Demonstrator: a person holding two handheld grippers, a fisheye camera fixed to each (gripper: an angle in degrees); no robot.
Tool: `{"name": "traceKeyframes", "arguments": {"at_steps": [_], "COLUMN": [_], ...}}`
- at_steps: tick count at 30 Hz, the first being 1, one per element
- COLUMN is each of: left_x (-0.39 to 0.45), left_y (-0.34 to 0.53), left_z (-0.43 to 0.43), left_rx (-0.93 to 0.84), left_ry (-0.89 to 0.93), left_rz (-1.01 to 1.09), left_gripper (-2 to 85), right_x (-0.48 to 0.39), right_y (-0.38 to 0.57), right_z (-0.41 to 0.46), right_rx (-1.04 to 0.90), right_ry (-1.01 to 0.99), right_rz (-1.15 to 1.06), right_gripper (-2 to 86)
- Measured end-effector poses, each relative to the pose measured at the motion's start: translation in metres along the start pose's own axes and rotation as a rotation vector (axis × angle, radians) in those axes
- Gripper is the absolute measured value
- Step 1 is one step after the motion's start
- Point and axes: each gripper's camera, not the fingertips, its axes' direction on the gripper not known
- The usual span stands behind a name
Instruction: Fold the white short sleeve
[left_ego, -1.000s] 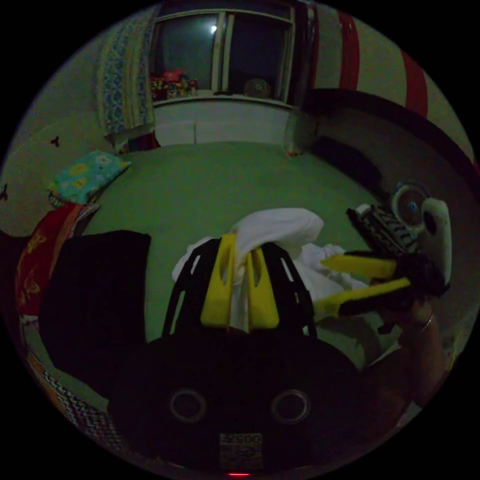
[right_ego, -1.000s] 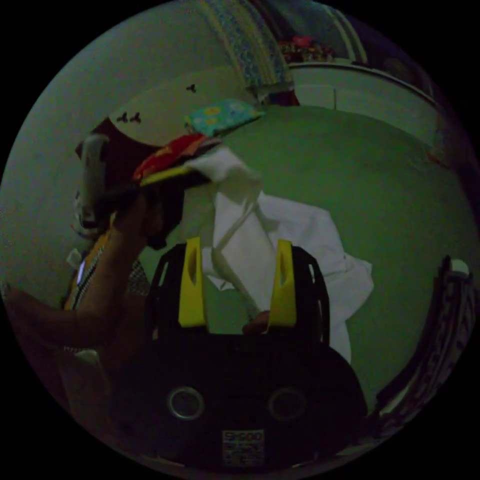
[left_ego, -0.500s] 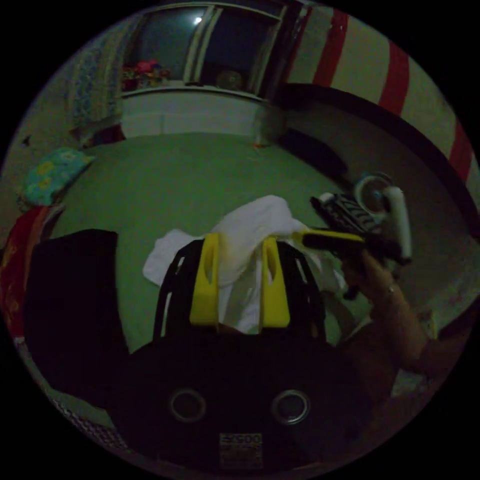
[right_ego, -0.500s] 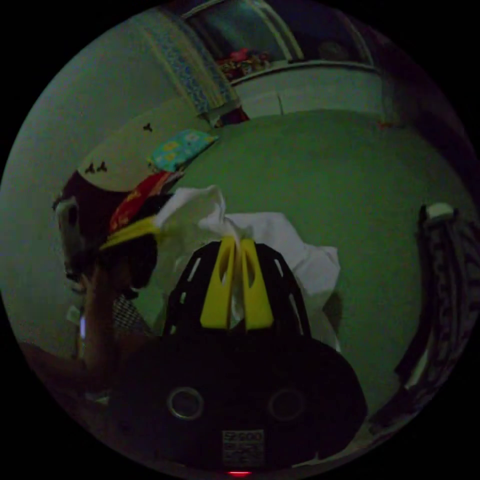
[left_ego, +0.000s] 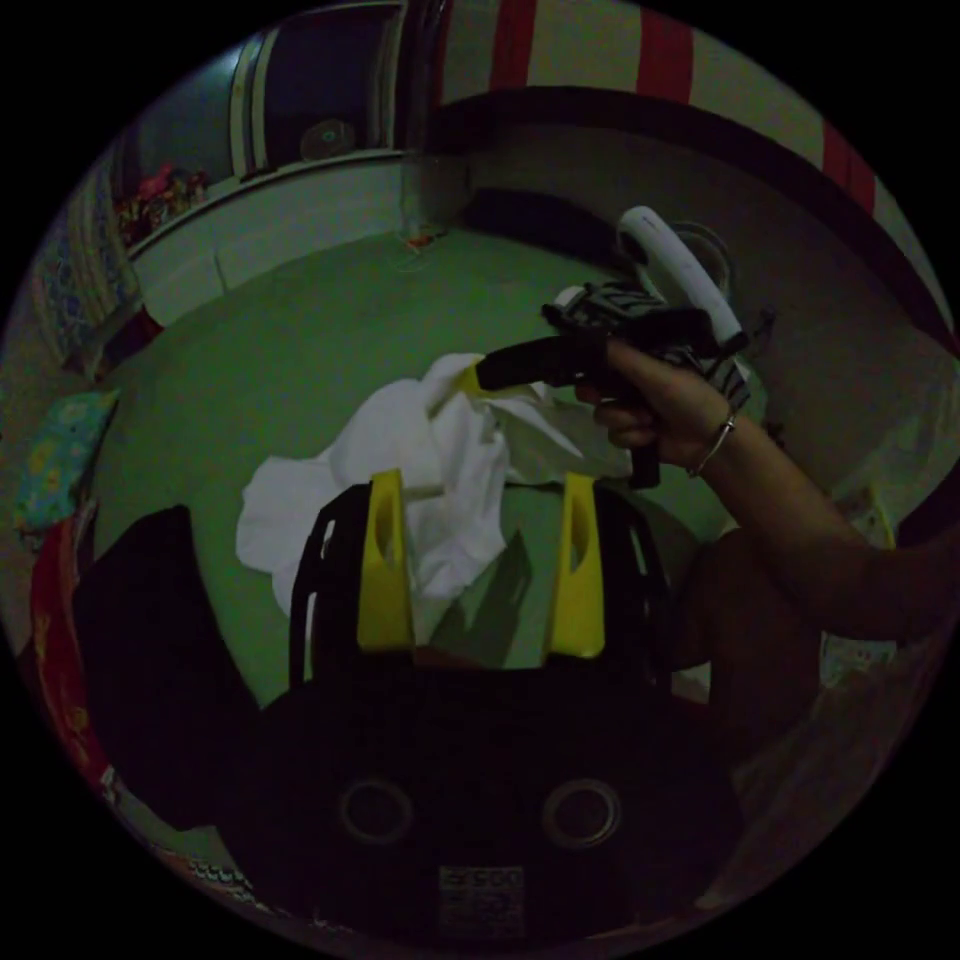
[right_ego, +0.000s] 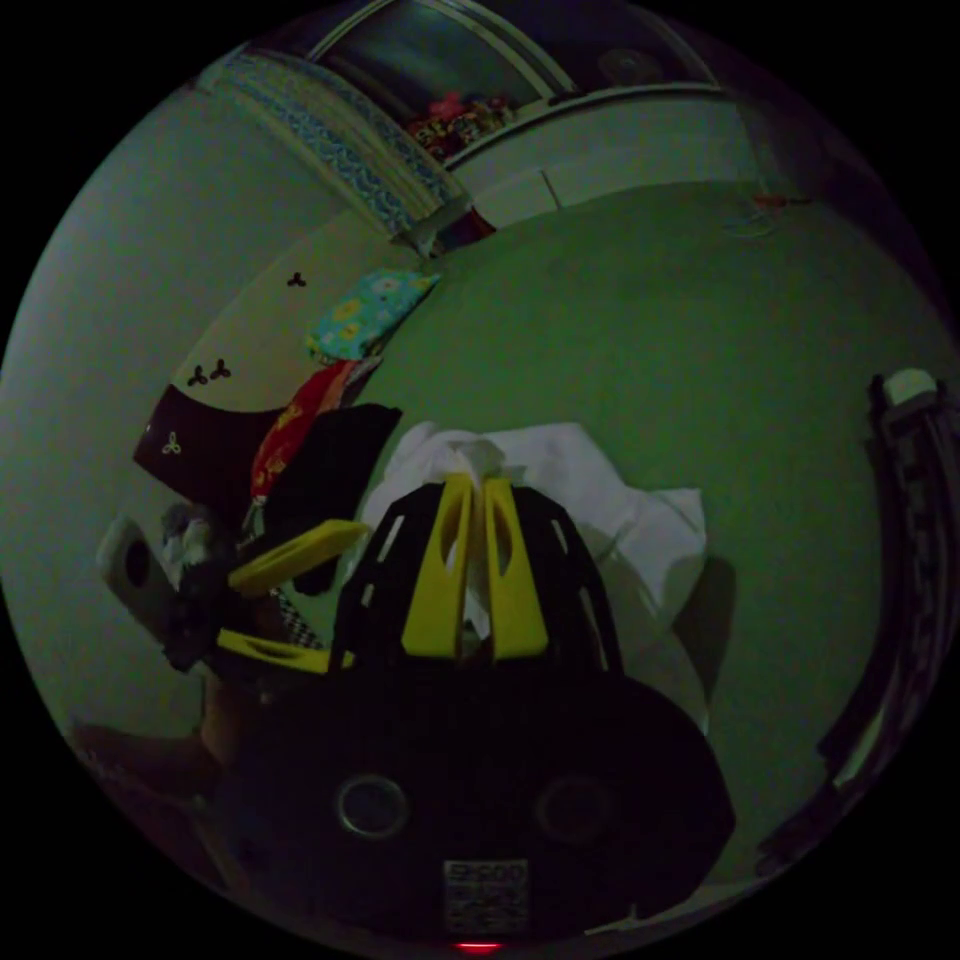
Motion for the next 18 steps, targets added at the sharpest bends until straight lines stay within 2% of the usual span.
{"name": "traceKeyframes", "arguments": {"at_steps": [6,11,18], "left_x": [0.049,0.079,0.087], "left_y": [0.016,0.026,0.027], "left_z": [0.012,0.034,0.056], "left_rx": [0.036,0.027,-0.054], "left_ry": [-0.121,-0.336,-0.386], "left_rz": [-0.090,-0.196,-0.330], "left_gripper": [21.3,20.8,16.0], "right_x": [0.005,0.016,0.025], "right_y": [-0.002,-0.001,-0.001], "right_z": [-0.012,-0.024,-0.036], "right_rx": [0.020,0.032,0.018], "right_ry": [-0.020,-0.054,-0.048], "right_rz": [-0.002,0.018,-0.008], "right_gripper": [-1.1,-1.0,-1.1]}}
